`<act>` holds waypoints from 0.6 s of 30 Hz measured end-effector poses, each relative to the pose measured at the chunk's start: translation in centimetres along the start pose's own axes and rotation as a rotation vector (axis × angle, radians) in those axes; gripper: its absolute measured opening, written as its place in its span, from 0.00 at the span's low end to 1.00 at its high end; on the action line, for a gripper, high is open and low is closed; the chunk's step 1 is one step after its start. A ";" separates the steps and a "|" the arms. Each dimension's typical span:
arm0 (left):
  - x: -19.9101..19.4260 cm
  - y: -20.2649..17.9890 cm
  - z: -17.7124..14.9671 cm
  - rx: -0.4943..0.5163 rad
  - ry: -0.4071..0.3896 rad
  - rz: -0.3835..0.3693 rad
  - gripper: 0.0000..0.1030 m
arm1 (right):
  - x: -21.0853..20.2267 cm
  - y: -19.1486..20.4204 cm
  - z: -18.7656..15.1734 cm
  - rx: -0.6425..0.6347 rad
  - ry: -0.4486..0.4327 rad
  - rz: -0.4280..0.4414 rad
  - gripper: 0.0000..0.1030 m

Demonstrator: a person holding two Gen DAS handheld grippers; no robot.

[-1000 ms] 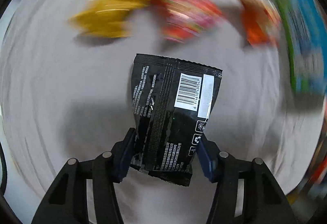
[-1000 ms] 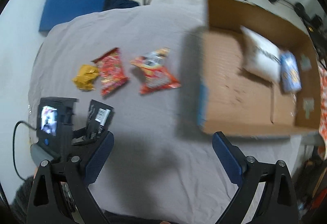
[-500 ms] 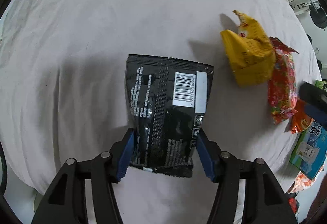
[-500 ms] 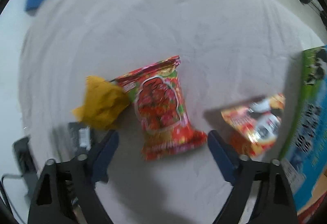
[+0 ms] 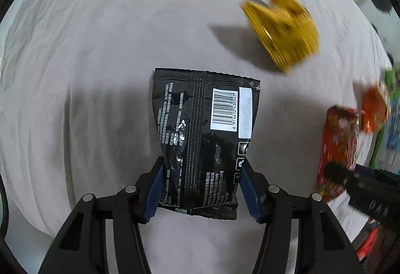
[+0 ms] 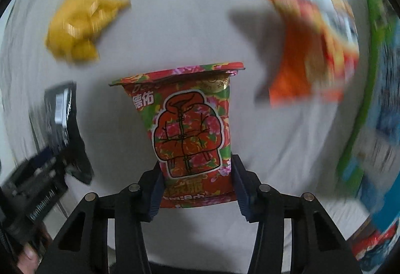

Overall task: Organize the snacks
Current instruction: 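Grasp the black barcode pack with the left gripper while the right grasps the jacket-print pack, then carry both packs into the box and release them beside the white bag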

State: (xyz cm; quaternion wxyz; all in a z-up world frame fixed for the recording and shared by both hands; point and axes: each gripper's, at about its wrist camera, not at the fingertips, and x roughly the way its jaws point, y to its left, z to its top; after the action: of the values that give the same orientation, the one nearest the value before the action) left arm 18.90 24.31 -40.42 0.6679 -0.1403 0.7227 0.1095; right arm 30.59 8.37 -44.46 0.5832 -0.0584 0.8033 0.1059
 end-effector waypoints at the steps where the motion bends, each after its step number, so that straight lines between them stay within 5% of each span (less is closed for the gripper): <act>1: 0.1 -0.5 -0.8 0.019 0.004 0.009 0.52 | 0.2 -0.2 -0.6 0.003 0.004 0.000 0.50; 13: 1.2 -3.6 -2.3 0.103 0.000 0.074 0.55 | 1.7 1.0 -0.8 0.012 0.011 -0.060 0.53; 18: 0.5 -2.4 0.4 0.097 -0.005 0.074 0.50 | 1.4 1.8 -1.9 0.011 -0.020 -0.064 0.46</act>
State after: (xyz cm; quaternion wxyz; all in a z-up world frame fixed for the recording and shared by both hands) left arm 20.11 22.18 -40.93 0.6710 -0.0805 0.7303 0.0993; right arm 27.96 9.74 -45.00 0.5945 -0.0798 0.7958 0.0836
